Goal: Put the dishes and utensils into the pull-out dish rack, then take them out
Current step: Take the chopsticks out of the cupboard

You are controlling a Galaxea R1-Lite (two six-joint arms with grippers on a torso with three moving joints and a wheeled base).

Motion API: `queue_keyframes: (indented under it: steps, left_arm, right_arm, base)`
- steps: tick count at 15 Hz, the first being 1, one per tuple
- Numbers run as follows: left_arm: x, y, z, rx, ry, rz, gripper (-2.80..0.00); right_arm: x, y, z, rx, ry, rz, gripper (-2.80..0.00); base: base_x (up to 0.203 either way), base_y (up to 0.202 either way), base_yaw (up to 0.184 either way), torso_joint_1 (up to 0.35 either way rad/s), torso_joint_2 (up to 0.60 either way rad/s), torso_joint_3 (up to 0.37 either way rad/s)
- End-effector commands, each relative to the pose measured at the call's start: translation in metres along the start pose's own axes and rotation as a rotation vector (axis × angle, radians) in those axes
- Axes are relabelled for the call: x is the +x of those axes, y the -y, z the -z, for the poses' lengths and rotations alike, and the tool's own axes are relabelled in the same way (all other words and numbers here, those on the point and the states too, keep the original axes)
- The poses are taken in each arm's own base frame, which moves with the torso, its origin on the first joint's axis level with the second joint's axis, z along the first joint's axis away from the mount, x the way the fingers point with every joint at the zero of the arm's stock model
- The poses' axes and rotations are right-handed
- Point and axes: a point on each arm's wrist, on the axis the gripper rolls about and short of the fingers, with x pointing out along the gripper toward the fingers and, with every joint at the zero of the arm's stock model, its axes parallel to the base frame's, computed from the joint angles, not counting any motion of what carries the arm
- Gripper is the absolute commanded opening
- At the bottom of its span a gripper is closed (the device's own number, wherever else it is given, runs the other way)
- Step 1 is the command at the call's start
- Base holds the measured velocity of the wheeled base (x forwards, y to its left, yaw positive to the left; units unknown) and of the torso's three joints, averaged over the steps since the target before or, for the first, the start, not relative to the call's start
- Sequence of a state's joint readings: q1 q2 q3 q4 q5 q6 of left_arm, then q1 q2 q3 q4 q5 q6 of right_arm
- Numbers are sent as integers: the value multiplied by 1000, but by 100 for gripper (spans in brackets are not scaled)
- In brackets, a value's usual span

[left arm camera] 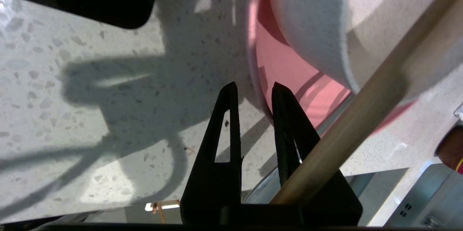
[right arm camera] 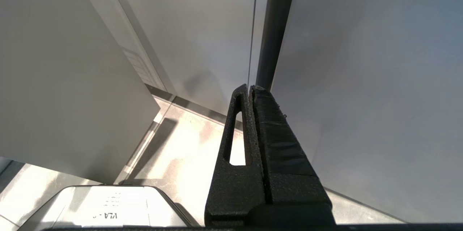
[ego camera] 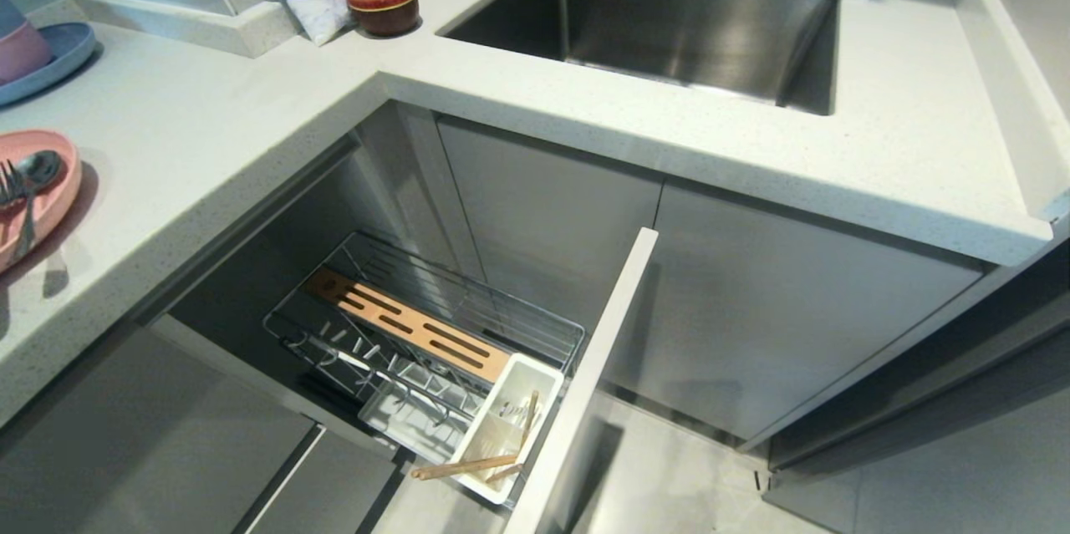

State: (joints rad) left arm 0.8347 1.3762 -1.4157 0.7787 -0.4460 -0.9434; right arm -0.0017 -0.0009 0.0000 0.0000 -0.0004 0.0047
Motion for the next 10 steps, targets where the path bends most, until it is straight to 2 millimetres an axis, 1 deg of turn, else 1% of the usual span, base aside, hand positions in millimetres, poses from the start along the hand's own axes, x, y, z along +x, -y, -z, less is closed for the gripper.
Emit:
queue_keyframes:
  steps: [1, 7, 8, 10]
  left_arm:
    - [7, -2, -4, -21, -15, -18, -280]
    - [8, -2, -5, -22, -15, -22, -280]
    - [8, -2, -5, -23, -16, -24, 0]
    - [8, -2, -5, -24, -15, -22, 0]
  right_arm:
    - [0, 0, 1, 0, 2, 0, -280]
    - [0, 0, 1, 0, 2, -1, -280]
    - [0, 0, 1, 0, 2, 0, -280]
    - [0, 0, 1, 0, 2, 0, -280]
  base:
    - [0, 0, 0, 0, 0, 0]
    - [0, 0, 0, 0, 0, 0]
    - [0, 0, 0, 0, 0, 0]
    - [0, 0, 0, 0, 0, 0]
